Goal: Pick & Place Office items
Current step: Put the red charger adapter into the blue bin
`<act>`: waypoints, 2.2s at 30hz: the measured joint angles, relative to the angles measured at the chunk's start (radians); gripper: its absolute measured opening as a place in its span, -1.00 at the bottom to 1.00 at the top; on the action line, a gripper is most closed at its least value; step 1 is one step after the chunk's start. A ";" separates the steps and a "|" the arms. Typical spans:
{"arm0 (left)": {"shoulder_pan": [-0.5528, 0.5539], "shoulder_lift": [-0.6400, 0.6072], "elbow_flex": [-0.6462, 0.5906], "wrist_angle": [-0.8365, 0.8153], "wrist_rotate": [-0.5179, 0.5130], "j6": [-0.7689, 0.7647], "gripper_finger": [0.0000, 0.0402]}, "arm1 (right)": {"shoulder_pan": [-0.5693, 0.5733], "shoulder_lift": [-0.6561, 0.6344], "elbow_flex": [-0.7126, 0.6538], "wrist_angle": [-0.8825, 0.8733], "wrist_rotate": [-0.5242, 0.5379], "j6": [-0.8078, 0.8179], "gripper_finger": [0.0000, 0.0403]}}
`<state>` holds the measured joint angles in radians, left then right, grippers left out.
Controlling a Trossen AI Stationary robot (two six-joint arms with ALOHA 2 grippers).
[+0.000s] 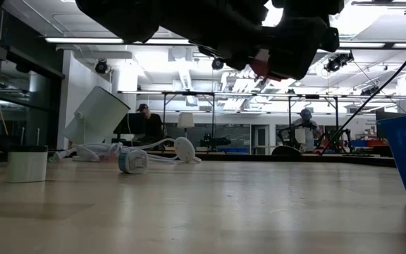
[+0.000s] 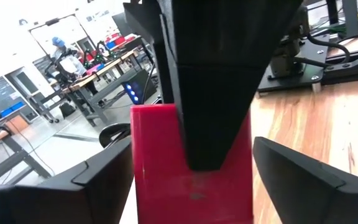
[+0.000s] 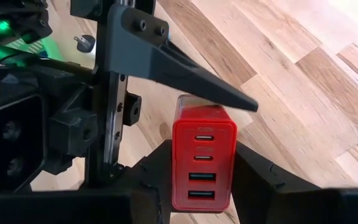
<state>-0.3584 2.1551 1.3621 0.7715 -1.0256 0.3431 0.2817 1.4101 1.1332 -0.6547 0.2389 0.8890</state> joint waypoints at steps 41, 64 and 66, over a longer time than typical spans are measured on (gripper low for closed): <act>-0.042 0.000 0.000 0.007 -0.099 0.047 0.63 | -0.001 0.000 0.000 -0.153 0.091 -0.021 -0.45; -0.083 0.000 0.000 0.007 -0.138 0.023 0.63 | 0.280 -0.135 -0.001 -0.328 -0.137 0.207 -0.44; -0.084 0.000 0.000 0.007 -0.138 0.023 0.63 | 0.326 -0.129 -0.001 -0.324 -0.132 0.240 -0.44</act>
<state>-0.4419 2.1551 1.3621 0.7788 -1.1637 0.3658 0.6082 1.2812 1.1320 -0.9786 0.1071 1.1288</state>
